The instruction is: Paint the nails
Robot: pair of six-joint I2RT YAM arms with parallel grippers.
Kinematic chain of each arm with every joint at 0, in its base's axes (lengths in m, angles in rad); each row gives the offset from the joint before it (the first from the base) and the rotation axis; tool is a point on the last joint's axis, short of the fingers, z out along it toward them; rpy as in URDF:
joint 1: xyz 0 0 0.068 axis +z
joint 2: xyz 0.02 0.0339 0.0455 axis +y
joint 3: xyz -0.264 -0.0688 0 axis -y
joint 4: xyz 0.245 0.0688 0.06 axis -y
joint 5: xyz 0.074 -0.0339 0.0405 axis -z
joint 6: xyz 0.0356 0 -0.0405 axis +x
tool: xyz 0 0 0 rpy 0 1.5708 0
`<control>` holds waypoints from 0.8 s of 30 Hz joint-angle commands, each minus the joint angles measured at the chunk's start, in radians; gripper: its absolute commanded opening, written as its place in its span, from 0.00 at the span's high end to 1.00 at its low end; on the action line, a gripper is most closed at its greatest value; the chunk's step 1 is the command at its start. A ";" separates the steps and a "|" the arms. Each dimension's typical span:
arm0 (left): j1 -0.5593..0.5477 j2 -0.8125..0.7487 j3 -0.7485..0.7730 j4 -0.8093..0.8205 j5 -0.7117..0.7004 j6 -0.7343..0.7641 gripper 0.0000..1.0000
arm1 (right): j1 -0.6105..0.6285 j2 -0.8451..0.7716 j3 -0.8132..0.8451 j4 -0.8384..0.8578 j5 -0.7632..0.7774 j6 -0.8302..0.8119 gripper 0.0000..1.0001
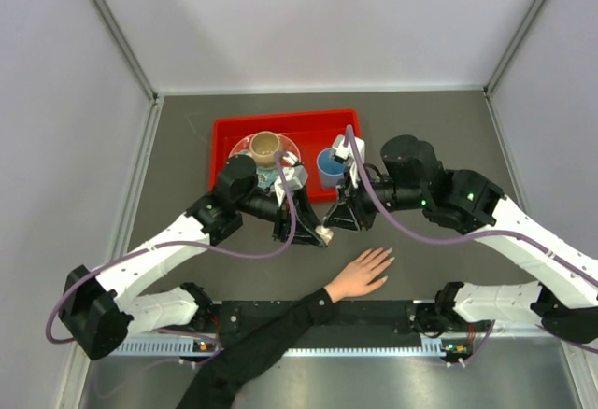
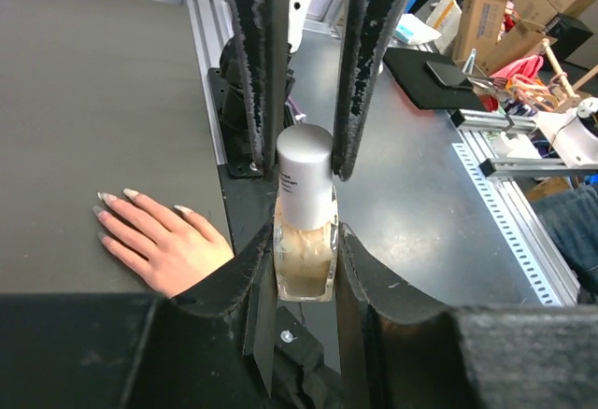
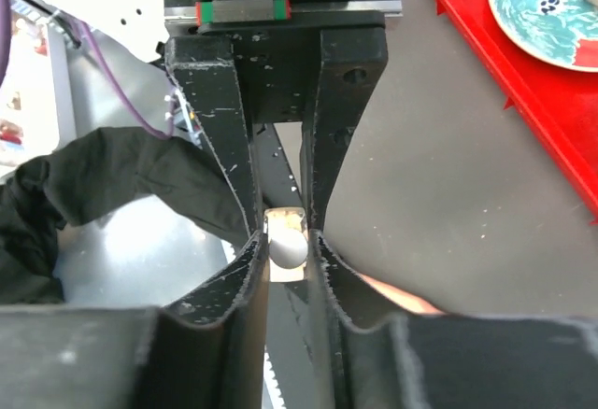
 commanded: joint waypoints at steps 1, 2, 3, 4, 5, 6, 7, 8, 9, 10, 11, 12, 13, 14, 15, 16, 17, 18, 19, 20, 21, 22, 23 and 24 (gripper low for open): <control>0.001 -0.016 0.051 -0.007 -0.066 0.057 1.00 | -0.002 0.021 -0.006 0.051 -0.051 -0.019 0.84; 0.001 -0.023 0.054 -0.016 -0.089 0.067 1.00 | -0.004 0.027 -0.006 0.054 -0.051 -0.019 0.84; 0.001 -0.028 0.055 -0.027 -0.116 0.077 1.00 | -0.004 0.033 -0.007 0.054 -0.050 -0.019 0.89; 0.001 -0.037 0.055 -0.041 -0.152 0.091 1.00 | -0.004 0.039 -0.007 0.061 -0.042 -0.010 1.00; 0.001 -0.055 0.052 -0.070 -0.254 0.126 1.00 | -0.004 0.044 -0.009 0.068 -0.025 0.004 1.00; 0.001 -0.069 0.051 -0.092 -0.325 0.149 1.00 | -0.002 0.055 -0.013 0.075 0.030 0.025 1.00; 0.001 -0.082 0.046 -0.105 -0.432 0.168 1.00 | -0.004 0.058 -0.030 0.094 0.062 0.086 1.00; 0.001 -0.106 0.035 -0.136 -0.642 0.189 1.00 | 0.002 0.062 -0.044 0.132 0.091 0.117 1.00; 0.001 -0.114 0.034 -0.157 -0.775 0.211 1.00 | 0.008 0.069 -0.055 0.152 0.175 0.151 1.00; 0.001 -0.123 0.035 -0.188 -0.883 0.225 1.00 | 0.024 0.070 -0.078 0.167 0.244 0.219 1.00; 0.001 -0.137 0.038 -0.204 -0.969 0.231 1.00 | 0.044 0.075 -0.084 0.186 0.324 0.252 1.00; 0.001 -0.142 0.038 -0.228 -1.115 0.238 1.00 | 0.098 0.084 -0.081 0.178 0.519 0.284 1.00; 0.001 -0.149 0.038 -0.230 -1.164 0.238 1.00 | 0.123 0.122 -0.051 0.152 0.636 0.385 1.00; 0.001 -0.167 0.029 -0.228 -1.218 0.238 1.00 | 0.146 0.142 -0.034 0.102 0.811 0.433 1.00; 0.001 -0.177 0.021 -0.215 -1.261 0.240 1.00 | 0.192 0.168 0.009 0.074 0.882 0.488 1.00; 0.001 -0.187 0.014 -0.204 -1.281 0.240 1.00 | 0.212 0.211 0.029 0.057 0.936 0.578 1.00; 0.001 -0.207 -0.003 -0.193 -1.295 0.240 1.00 | 0.232 0.239 0.045 0.060 0.982 0.593 1.00; 0.001 -0.214 -0.011 -0.185 -1.305 0.243 1.00 | 0.260 0.262 0.089 0.086 0.992 0.596 1.00; 0.001 -0.218 -0.015 -0.178 -1.321 0.252 1.00 | 0.272 0.286 0.115 0.088 0.998 0.594 1.00; 0.001 -0.221 -0.017 -0.179 -1.324 0.254 1.00 | 0.277 0.338 0.147 0.085 1.015 0.585 1.00; 0.001 -0.221 -0.015 -0.179 -1.328 0.255 1.00 | 0.280 0.360 0.211 0.050 1.027 0.578 1.00; 0.001 -0.220 -0.015 -0.179 -1.332 0.251 1.00 | 0.282 0.380 0.238 0.031 1.033 0.571 1.00; 0.001 -0.220 -0.018 -0.179 -1.330 0.248 1.00 | 0.282 0.389 0.255 0.022 1.038 0.564 1.00; 0.001 -0.217 -0.017 -0.179 -1.321 0.246 1.00 | 0.282 0.382 0.258 0.023 1.040 0.555 1.00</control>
